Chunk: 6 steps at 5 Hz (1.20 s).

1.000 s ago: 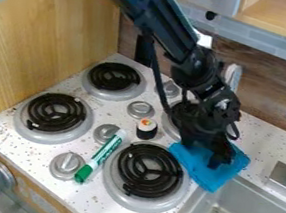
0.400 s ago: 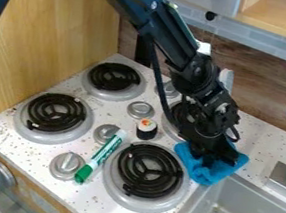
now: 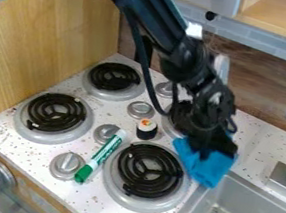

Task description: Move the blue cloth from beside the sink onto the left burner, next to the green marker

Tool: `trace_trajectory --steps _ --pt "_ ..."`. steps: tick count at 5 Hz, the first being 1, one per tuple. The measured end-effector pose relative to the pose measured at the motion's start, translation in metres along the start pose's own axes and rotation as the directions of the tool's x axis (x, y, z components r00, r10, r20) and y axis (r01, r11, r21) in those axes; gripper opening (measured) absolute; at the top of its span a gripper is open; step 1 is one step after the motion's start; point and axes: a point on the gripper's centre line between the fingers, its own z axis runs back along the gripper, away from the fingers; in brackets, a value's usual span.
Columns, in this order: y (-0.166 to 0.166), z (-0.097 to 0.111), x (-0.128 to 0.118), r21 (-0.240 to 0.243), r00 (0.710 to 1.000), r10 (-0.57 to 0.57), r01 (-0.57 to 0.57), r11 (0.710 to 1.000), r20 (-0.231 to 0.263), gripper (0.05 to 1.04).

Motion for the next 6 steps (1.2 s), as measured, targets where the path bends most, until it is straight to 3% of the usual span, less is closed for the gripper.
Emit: trace_trajectory --steps 1,2,4,6 --pt "0.001 0.028 0.004 -0.017 0.997 0.033 -0.032 0.999 0.066 0.087" --pt "0.006 0.047 -0.005 -0.017 0.994 0.075 -0.074 0.997 0.074 0.087" --pt "0.037 0.072 -0.052 0.05 0.984 0.174 -0.175 0.983 0.026 0.087" --pt "0.084 0.113 -0.064 0.061 0.925 0.365 -0.372 0.926 0.103 0.087"
